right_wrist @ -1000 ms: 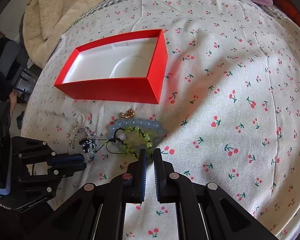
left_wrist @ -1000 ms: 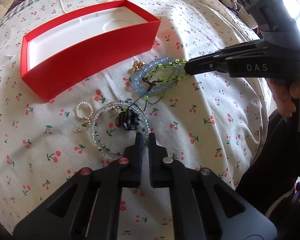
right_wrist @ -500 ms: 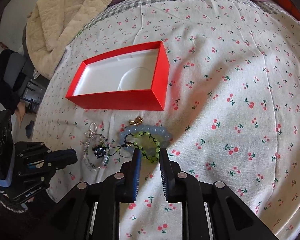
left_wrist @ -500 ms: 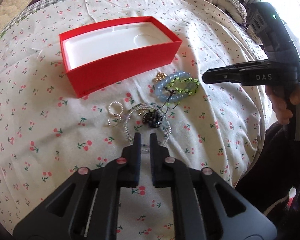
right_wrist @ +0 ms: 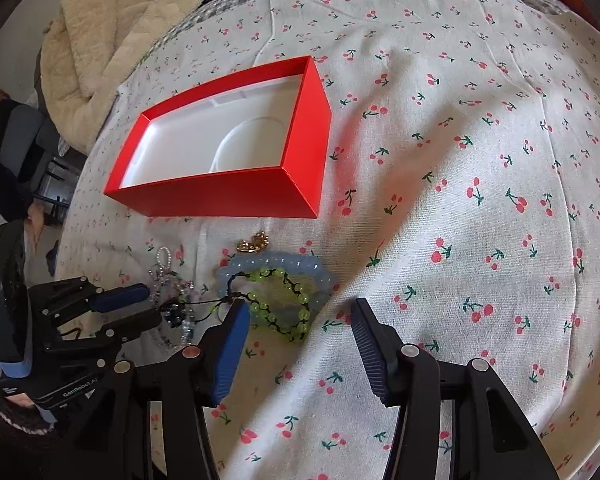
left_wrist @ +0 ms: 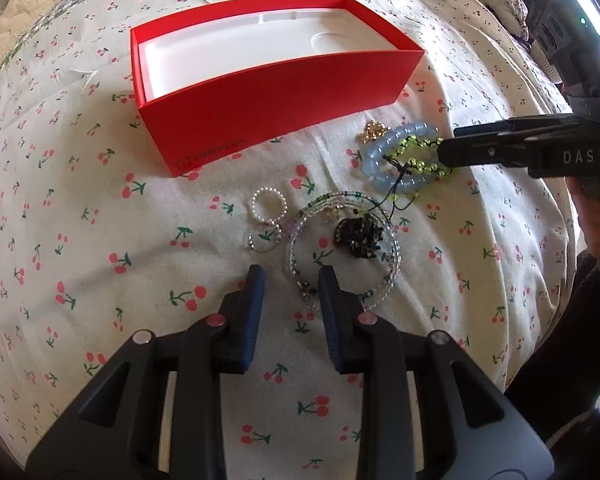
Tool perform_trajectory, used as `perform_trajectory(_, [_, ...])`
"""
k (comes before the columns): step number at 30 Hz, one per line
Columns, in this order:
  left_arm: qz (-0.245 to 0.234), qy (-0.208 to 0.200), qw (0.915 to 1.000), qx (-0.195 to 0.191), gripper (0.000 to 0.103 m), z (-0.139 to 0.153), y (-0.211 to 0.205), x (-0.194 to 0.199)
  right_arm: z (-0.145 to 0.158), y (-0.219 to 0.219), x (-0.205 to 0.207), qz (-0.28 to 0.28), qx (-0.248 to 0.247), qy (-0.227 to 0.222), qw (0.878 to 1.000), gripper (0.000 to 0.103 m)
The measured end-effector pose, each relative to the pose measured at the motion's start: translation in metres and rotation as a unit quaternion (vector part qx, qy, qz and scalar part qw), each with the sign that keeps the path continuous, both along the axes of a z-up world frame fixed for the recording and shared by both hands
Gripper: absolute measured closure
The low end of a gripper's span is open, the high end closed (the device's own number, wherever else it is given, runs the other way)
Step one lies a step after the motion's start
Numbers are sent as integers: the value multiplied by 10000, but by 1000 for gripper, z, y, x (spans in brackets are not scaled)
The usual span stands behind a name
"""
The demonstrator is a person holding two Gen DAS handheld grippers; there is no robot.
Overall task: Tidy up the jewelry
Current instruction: 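Lift the green bracelet with the right tool while the left tool lifts the crystal bracelet, then lower both bracelets into the red box and open both tools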
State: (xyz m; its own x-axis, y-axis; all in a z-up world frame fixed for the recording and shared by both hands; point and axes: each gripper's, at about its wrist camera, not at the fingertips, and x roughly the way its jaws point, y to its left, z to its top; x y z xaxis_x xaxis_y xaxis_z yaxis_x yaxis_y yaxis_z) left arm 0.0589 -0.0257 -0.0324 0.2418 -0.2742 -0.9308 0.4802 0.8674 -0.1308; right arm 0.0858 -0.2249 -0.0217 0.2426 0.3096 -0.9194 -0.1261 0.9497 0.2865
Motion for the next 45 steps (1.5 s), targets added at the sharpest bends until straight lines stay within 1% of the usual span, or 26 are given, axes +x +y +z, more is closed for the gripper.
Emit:
perform_trajectory(1, [6,-31,10000,13,80,-1,-2,1,-4,0,2,3,-74,33,10000,61])
perform_trajectory(2, [12,-60,10000,19,89,-1,-2,3,-8,0,3,4,-146,62,9999,64])
perform_trajectory(3, [32,-62,10000,3,95,-1,-2,4,-10,0,4,3,-197,50,9998,70])
perform_trajectory(4, [72,-50,10000,-23,96,0,-2,5,-10,0,5,14,-255,26,9997,77])
perform_trajectory(5, [108,-30,9999,-61,97,0,-1,6,-9,-1,5,35,-268,3,9996,80])
perform_trajectory(6, [144,-12,9998,-99,98,1,0,7,-8,-3,6,33,-230,-5,9997,86])
perform_trajectory(9, [210,-5,9996,-208,98,5,2,9,-5,-6,4,23,-188,-42,9998,95])
perform_trajectory(15, [261,-123,9985,-463,98,22,9,5,11,-11,-2,15,-76,-208,9998,97])
perform_trajectory(18, [232,-207,9980,-550,98,31,11,2,22,-13,-6,52,82,-303,9995,97])
perform_trajectory(21, [220,-256,9974,-637,98,37,13,-1,33,-8,-9,131,109,-447,9989,97])
perform_trajectory(25, [250,-306,9966,-718,98,44,17,0,41,-4,-12,142,192,-526,9983,97])
perform_trajectory(27, [256,-305,9970,-665,98,45,19,0,46,-4,-13,147,219,-586,9979,97])
perform_trajectory(31, [425,-288,9982,-300,98,37,25,0,51,-6,-14,132,260,-657,9974,97])
perform_trajectory(33, [466,-306,9980,-295,98,37,30,0,52,-4,-13,127,255,-657,9974,97])
perform_trajectory(36, [523,-337,9970,-461,98,42,37,-2,53,-4,-12,133,282,-667,9973,97])
perform_trajectory(41, [529,-500,9944,-765,98,57,43,-8,60,0,-13,152,326,-756,9965,97])
perform_trajectory(45, [508,-576,9933,-859,98,65,40,-9,63,2,-14,168,344,-804,9960,97])
